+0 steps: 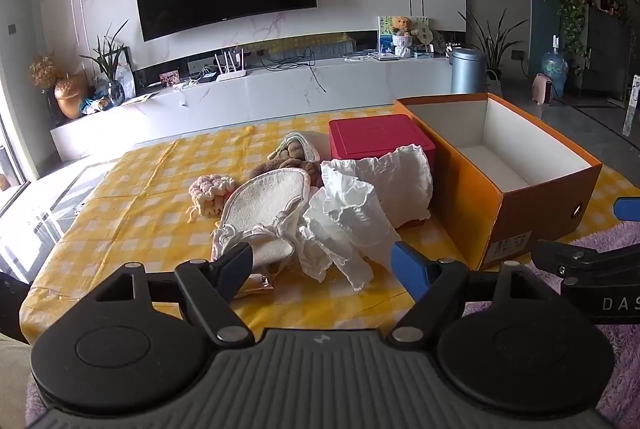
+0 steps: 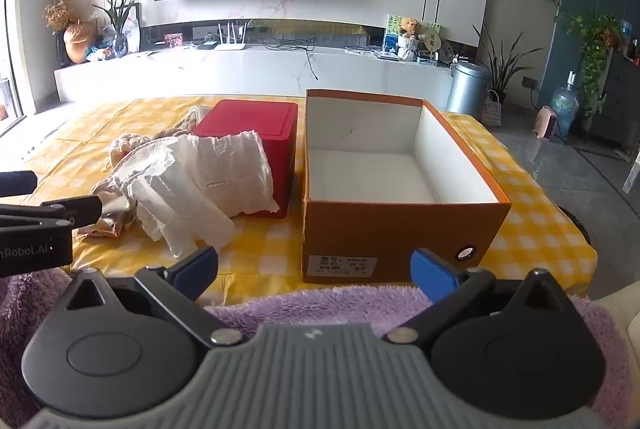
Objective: Organize soft objects
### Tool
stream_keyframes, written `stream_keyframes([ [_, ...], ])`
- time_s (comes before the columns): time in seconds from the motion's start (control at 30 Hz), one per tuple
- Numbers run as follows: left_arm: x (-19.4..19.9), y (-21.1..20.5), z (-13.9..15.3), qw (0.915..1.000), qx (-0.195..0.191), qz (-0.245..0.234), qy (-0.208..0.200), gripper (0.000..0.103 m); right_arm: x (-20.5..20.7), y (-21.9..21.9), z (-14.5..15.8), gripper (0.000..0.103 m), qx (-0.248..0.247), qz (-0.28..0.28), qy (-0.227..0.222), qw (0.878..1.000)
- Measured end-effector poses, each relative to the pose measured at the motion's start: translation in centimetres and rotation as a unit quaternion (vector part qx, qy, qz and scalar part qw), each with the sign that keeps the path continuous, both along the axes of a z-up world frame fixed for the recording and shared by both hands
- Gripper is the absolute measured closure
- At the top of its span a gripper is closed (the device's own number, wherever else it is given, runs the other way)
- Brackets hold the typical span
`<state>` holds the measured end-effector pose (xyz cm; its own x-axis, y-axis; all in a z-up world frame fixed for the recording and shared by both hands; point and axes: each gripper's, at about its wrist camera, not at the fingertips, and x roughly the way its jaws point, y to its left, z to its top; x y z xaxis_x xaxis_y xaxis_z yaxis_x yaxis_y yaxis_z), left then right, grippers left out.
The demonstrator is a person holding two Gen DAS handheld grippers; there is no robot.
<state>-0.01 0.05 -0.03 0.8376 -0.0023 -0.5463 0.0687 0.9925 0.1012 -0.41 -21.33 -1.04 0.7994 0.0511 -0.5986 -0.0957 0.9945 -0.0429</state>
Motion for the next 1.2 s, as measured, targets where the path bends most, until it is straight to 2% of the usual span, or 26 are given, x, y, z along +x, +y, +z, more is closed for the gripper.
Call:
stream_keyframes([
  [0.17,-0.5,0.7,-0.2,0.9997,-0.019,0.003,0.013,0.016,-0.2,-0.9,0.4,0.002,0.021,0.004,0.001,1.0],
  [0.27,-0.4,0.6,0.1,0.9997,-0.016,0.004,0.017,0.016,0.0,0.5,0.1,0.002,-0.012,0.009,0.002,1.0],
  [0.53,0.2,0.2,-0.6,0.9992,-0.032,-0.012,0.02,0.017,-0.1,0.4,-0.4,0.002,-0.013,0.01,0.003,1.0],
  [0.6,0.1,0.4,-0.6,0.9991,-0.037,-0.009,0.02,0.018,-0.1,0.4,-0.4,0.002,-0.012,0.009,0.002,1.0],
  [0.63,0.1,0.4,-0.7,0.999,-0.038,-0.01,0.02,0.022,-0.2,0.4,-0.3,0.002,-0.012,0.009,0.001,1.0],
  [0.67,0.1,0.4,-0.7,0.999,-0.038,-0.012,0.02,0.025,-0.2,0.4,-0.3,0.002,-0.013,0.009,0.0,1.0],
  [1.07,-0.2,0.2,-0.7,0.9996,-0.025,-0.015,0.005,0.025,-0.4,0.7,-0.3,0.002,-0.018,0.013,-0.001,1.0],
  [1.2,-0.3,0.2,-0.7,0.9993,-0.032,-0.016,0.006,0.027,-0.4,0.7,-0.3,0.002,-0.019,0.013,0.0,1.0],
])
